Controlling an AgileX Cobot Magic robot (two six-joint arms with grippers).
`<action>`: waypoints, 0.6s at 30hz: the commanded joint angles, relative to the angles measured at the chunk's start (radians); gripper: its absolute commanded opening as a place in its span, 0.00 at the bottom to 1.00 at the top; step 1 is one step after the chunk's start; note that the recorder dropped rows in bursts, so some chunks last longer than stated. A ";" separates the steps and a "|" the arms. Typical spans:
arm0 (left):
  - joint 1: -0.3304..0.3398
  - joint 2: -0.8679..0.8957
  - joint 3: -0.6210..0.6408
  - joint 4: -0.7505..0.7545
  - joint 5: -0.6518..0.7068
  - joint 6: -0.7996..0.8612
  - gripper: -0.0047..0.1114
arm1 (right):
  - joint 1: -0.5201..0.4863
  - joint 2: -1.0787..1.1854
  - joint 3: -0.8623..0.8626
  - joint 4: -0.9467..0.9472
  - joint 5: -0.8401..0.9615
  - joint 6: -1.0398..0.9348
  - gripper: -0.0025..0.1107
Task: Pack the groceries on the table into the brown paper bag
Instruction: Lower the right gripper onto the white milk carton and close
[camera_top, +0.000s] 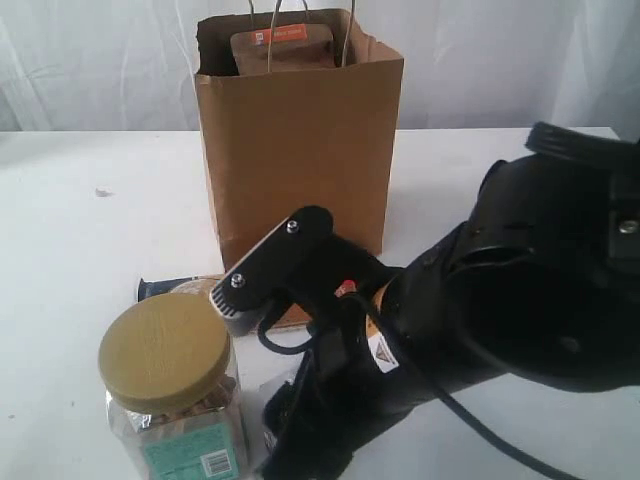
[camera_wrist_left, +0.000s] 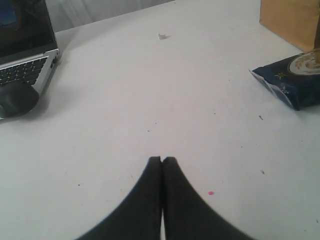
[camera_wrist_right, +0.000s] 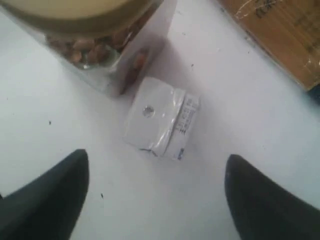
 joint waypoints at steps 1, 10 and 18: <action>0.002 -0.004 0.003 -0.003 -0.002 -0.002 0.04 | 0.001 0.002 0.000 -0.015 -0.048 0.108 0.70; 0.002 -0.004 0.003 -0.003 -0.002 -0.002 0.04 | -0.050 0.093 -0.034 -0.054 -0.042 0.243 0.69; 0.002 -0.004 0.003 -0.003 -0.002 -0.002 0.04 | -0.050 0.158 -0.034 -0.054 -0.080 0.243 0.68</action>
